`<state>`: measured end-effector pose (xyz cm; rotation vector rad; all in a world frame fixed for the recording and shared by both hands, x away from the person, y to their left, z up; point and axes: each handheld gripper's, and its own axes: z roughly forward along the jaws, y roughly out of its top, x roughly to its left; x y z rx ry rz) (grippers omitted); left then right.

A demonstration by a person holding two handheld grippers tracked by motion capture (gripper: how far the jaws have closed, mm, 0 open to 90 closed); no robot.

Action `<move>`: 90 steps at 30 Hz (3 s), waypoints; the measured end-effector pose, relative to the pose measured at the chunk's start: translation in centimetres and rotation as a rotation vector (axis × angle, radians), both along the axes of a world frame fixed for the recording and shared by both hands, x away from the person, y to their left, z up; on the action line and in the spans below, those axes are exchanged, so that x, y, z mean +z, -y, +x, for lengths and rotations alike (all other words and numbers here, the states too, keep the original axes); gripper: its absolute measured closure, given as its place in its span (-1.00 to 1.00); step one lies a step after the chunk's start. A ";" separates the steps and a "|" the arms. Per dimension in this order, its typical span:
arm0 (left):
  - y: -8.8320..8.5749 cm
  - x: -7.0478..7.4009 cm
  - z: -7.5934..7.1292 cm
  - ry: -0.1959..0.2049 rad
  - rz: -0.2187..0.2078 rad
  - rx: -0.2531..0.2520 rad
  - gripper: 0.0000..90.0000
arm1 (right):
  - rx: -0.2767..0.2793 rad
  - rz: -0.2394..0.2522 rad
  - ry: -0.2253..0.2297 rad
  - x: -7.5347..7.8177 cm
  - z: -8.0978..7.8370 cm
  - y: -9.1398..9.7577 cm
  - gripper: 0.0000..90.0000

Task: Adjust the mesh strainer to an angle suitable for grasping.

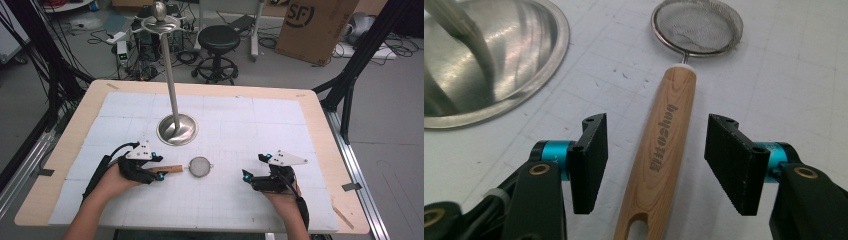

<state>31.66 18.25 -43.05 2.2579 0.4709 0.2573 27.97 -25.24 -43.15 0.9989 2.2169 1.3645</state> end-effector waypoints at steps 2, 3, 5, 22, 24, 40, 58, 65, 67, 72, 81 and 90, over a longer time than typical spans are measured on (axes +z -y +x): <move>0.1 -0.3 0.2 -0.013 0.013 -0.005 -0.01 | -0.001 0.000 0.001 0.0 0.0 0.0 -0.67; 0.2 -0.4 0.2 -0.020 0.021 -0.004 0.02 | -0.002 0.001 0.000 0.0 0.0 0.1 -0.67; 0.3 -0.7 0.3 -0.029 0.025 -0.006 0.09 | -0.002 0.000 0.000 0.0 0.0 0.1 -0.67; 3.1 -0.5 -0.2 0.018 0.074 -0.136 0.53 | 0.000 0.003 -0.007 -0.1 0.1 0.1 -0.67; 3.8 -0.4 -0.3 0.017 0.073 -0.147 0.53 | -0.002 0.002 -0.003 -0.1 0.1 0.1 -0.67; 11.7 -0.5 -0.6 0.055 0.078 -0.267 0.53 | -0.006 0.031 0.009 0.3 0.0 0.5 -0.67; 16.8 -0.6 -0.5 0.081 0.071 -0.308 0.53 | -0.007 0.041 0.012 0.5 0.0 0.7 -0.67; 16.8 -0.5 -0.7 0.083 0.076 -0.310 0.44 | -0.009 0.043 0.011 0.5 0.0 0.7 -0.67; 16.7 -0.4 -0.7 0.080 0.074 -0.302 0.38 | -0.009 0.042 0.008 0.5 0.0 0.7 -0.67; 16.1 0.1 -1.0 0.082 0.065 -0.290 0.31 | -0.008 0.040 0.013 0.5 0.0 0.7 -0.67; 14.5 0.0 -0.5 0.090 0.099 -0.251 0.26 | -0.007 0.040 0.013 0.5 -0.1 0.6 -0.67; 13.2 0.0 0.8 0.098 0.091 -0.158 0.24 | -0.008 0.037 0.010 0.4 0.0 0.6 -0.67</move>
